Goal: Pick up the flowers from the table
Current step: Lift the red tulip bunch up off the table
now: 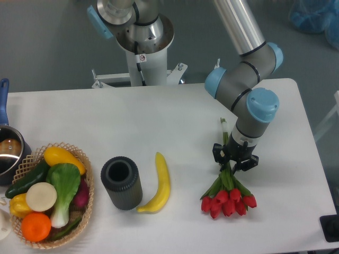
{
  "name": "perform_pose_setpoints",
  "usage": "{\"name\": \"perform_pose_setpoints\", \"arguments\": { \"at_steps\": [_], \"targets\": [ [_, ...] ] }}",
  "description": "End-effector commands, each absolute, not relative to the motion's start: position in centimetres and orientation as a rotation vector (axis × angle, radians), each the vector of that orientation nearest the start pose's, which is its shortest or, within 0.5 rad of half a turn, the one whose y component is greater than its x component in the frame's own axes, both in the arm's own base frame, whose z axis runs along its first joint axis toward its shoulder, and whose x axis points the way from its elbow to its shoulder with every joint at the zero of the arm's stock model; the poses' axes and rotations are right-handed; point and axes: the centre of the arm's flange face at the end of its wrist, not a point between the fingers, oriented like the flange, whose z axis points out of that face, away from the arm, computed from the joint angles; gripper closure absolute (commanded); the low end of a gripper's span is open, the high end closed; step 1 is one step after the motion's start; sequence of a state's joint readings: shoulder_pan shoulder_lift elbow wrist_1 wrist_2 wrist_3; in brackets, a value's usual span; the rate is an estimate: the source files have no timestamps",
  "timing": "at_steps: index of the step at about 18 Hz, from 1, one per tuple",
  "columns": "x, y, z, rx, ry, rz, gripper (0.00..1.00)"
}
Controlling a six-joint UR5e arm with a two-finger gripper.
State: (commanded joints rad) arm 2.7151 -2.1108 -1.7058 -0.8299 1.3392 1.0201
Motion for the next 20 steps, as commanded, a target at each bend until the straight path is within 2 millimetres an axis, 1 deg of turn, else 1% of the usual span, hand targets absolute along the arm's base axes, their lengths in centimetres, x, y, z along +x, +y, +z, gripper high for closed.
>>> {"name": "perform_pose_setpoints", "arguments": {
  "at_steps": [3, 8, 9, 12, 15, 16, 17, 20],
  "targets": [
    [-51.0, 40.3, 19.5, -2.898, -0.166, -0.066, 0.68],
    [-52.0, 40.7, 21.7, -2.878, -0.153, -0.006, 0.68],
    [-52.2, 40.8, 22.8, -2.869, -0.144, 0.020, 0.68],
    [-53.2, 41.2, 27.3, -2.828, -0.135, 0.126, 0.68],
    [-53.7, 40.9, 31.2, -2.792, -0.137, 0.209, 0.68],
    [-53.6, 40.7, 32.4, -2.782, -0.135, 0.232, 0.68],
    [-53.6, 40.3, 33.6, -2.771, -0.140, 0.258, 0.68],
    [-54.1, 38.6, 36.5, -2.723, -0.168, 0.299, 0.68]
  ]
}}
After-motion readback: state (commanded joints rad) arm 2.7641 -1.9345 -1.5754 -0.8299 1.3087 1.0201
